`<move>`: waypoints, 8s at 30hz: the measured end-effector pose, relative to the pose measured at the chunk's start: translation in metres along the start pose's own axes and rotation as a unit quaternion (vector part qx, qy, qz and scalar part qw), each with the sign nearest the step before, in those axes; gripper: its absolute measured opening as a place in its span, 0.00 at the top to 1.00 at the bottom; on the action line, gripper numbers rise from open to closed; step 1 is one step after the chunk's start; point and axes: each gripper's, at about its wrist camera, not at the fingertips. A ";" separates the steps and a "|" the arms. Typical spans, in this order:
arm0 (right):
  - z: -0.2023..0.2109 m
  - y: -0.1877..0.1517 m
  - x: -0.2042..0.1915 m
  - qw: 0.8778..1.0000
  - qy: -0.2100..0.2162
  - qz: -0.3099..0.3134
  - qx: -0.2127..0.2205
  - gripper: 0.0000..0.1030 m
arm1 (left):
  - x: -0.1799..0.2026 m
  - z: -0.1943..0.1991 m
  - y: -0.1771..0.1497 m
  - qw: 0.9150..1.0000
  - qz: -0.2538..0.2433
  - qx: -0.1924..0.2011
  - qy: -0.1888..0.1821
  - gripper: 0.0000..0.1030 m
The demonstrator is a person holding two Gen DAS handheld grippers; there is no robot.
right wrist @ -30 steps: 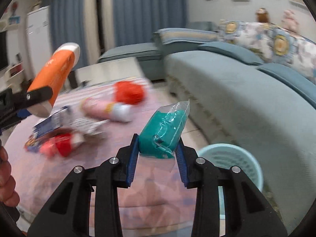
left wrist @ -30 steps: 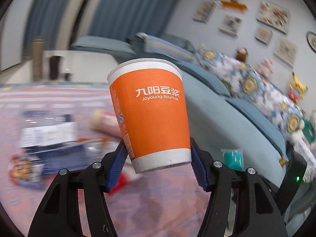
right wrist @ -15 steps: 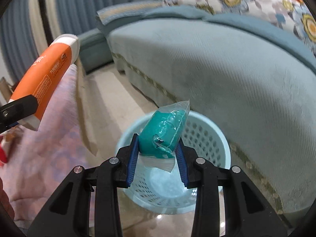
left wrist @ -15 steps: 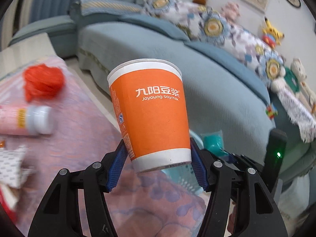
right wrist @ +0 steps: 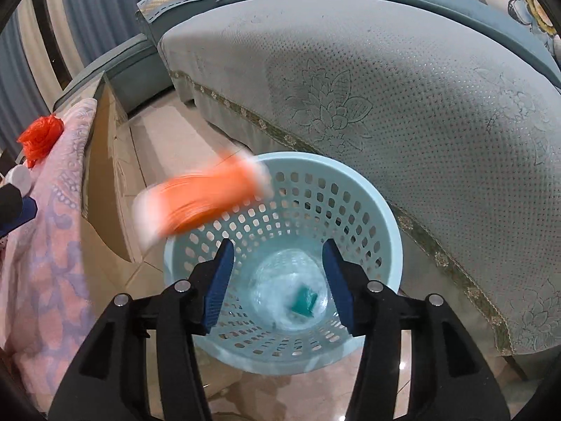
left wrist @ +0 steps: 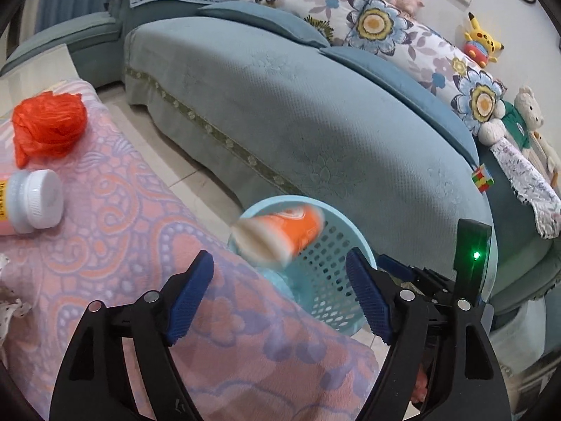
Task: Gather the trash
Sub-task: 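Carry both items over the blue basket and open both tools to drop them, then grasp the blue milk carton with the left tool while the right tool grasps the red paper cup, then move both tools over the blue basket and release the carton and cup, then grasp the card box with the left tool while the right tool grasps the pink bag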
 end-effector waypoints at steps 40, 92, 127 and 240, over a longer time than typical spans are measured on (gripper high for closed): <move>0.104 -0.003 -0.273 0.940 0.265 0.200 0.083 0.52 | -0.179 0.235 -0.047 0.966 -0.051 0.068 0.243 0.23; 0.101 -0.025 -0.251 0.949 0.267 0.163 0.029 0.30 | -0.159 0.231 -0.080 0.961 0.150 0.080 0.218 0.52; 0.055 -0.023 -0.295 0.939 0.291 0.171 -0.061 0.38 | -0.155 0.236 -0.087 0.949 0.182 0.165 0.197 0.71; 0.102 -0.071 -0.323 0.913 0.331 0.222 -0.092 0.46 | -0.185 0.280 -0.117 0.970 0.193 0.090 0.120 0.37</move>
Point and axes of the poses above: each gripper's, at about its wrist camera, not at the fingertips, and z roughly against the way its jaws point, x to its right, y to its top, and after that the axes turned 10 degrees about x, right-handed
